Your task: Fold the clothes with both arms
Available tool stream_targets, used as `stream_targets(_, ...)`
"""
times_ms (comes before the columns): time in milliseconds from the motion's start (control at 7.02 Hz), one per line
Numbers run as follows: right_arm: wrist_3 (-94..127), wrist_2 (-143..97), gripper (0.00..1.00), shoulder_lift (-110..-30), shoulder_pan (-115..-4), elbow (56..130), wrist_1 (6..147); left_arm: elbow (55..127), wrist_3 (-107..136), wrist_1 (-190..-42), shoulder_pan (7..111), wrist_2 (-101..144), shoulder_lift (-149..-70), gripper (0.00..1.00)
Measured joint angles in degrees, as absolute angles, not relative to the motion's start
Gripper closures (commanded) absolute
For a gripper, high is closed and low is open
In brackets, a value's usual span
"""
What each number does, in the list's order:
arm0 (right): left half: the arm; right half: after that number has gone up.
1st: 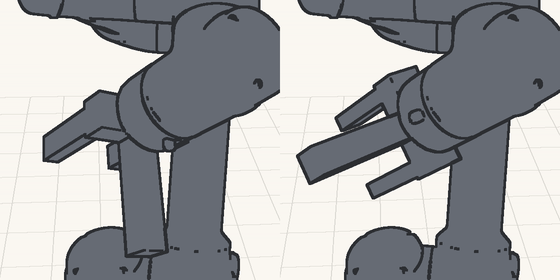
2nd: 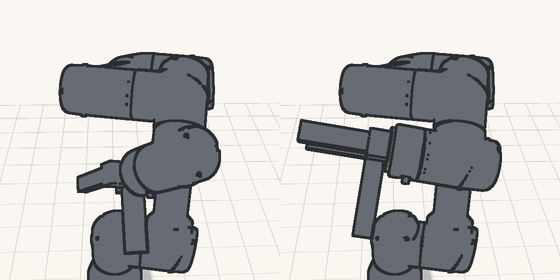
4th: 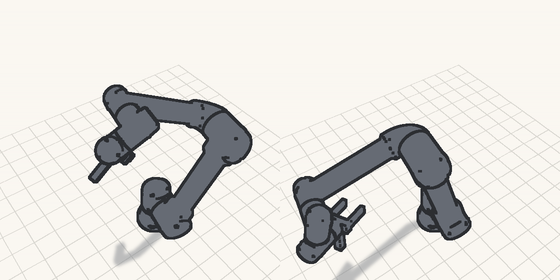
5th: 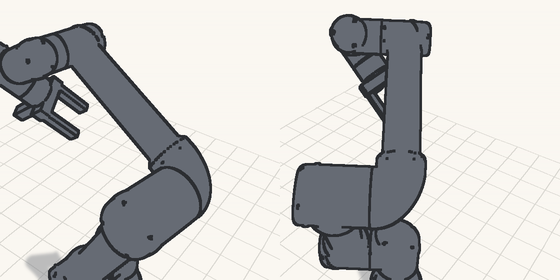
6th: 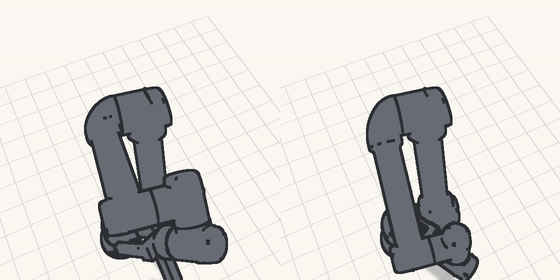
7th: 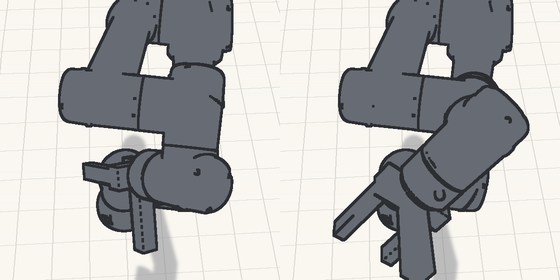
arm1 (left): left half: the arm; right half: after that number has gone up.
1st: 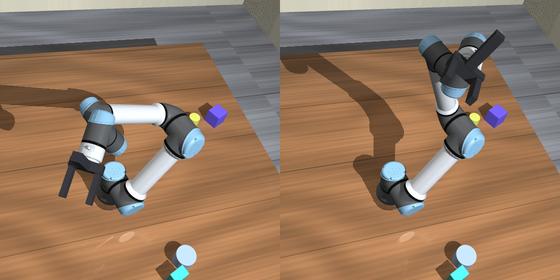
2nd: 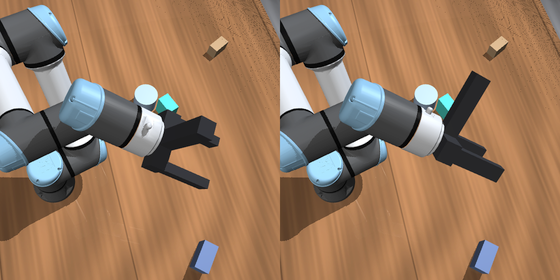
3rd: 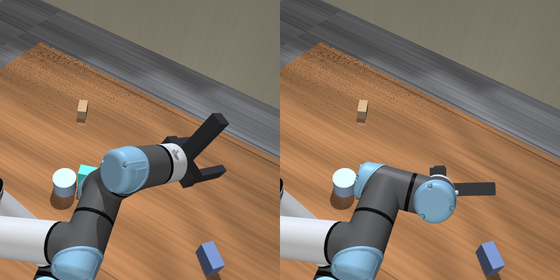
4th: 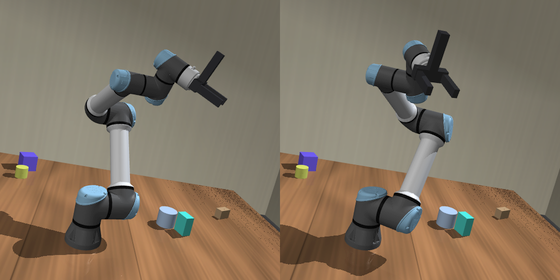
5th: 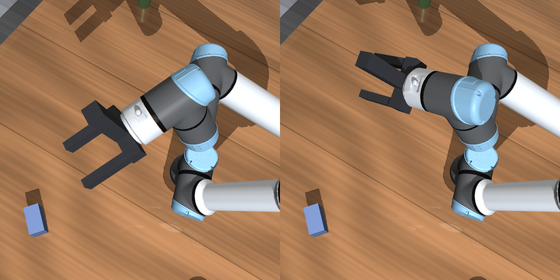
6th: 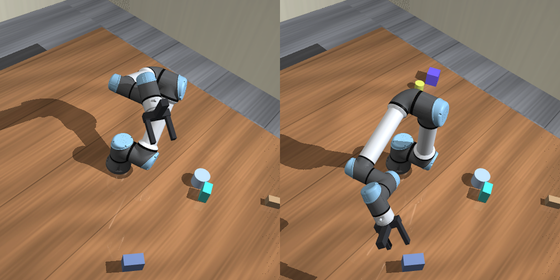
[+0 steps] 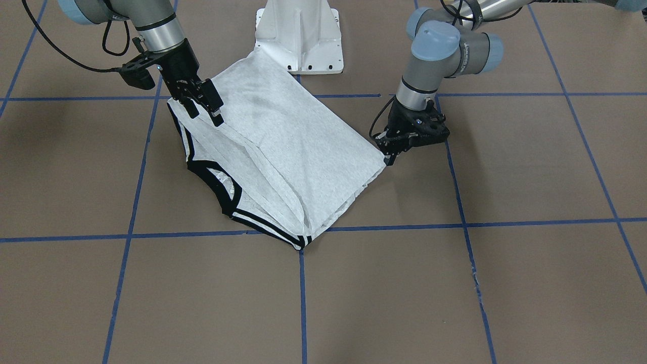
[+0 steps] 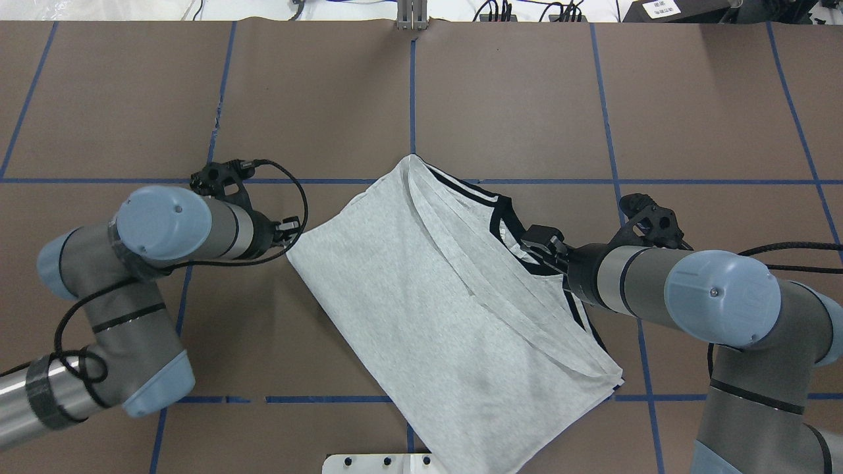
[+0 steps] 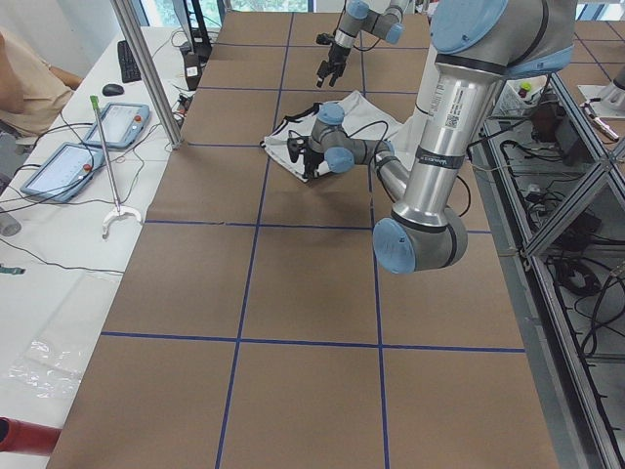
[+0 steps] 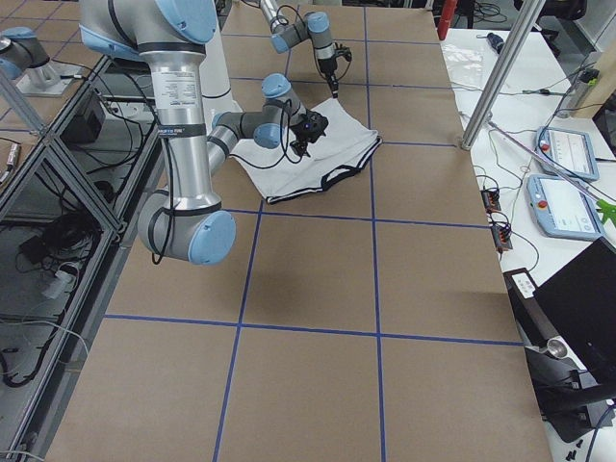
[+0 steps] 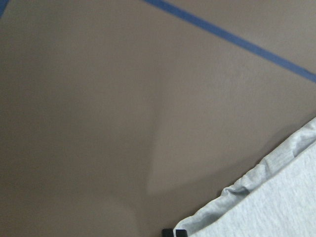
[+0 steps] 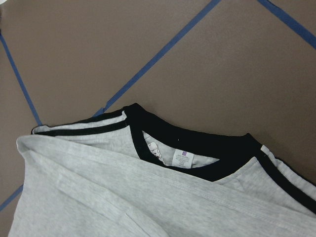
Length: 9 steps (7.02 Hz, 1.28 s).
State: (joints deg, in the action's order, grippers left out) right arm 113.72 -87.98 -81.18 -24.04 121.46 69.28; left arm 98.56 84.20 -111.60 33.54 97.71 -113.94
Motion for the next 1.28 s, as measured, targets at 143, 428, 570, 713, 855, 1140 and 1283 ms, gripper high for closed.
stream_targets(143,113.7,-87.8,0.00,-80.1,-24.2,121.0,69.3,91.5,81.4,-112.8,37.3,97.8,-120.0,1.00)
stream_targets(428,114.0,-87.3,0.00,-76.2,-24.6,119.4,69.0,79.7,79.7,-118.5,43.3,97.4,-129.5,1.00)
stream_targets(570,114.0,-86.7,0.00,-74.8,-24.6,118.7,68.8,71.7,79.7,-122.8,44.5,96.3,-134.6,1.00)
stream_targets(713,114.3,-85.6,0.00,-73.4,-24.6,118.1,68.7,63.6,79.8,-128.0,45.0,95.1,-138.8,1.00)
stream_targets(855,114.5,-84.4,0.00,-72.5,-24.6,117.7,68.7,58.8,79.8,-132.0,45.3,94.5,-141.0,0.45)
stream_targets(1140,112.2,-84.8,0.00,-71.7,-24.4,116.4,70.4,58.5,79.7,-134.4,45.9,95.5,-141.5,0.45)
stream_targets(1283,107.1,-86.8,0.00,-70.4,-24.2,114.9,73.7,62.6,79.7,-134.3,46.4,98.4,-139.5,0.45)
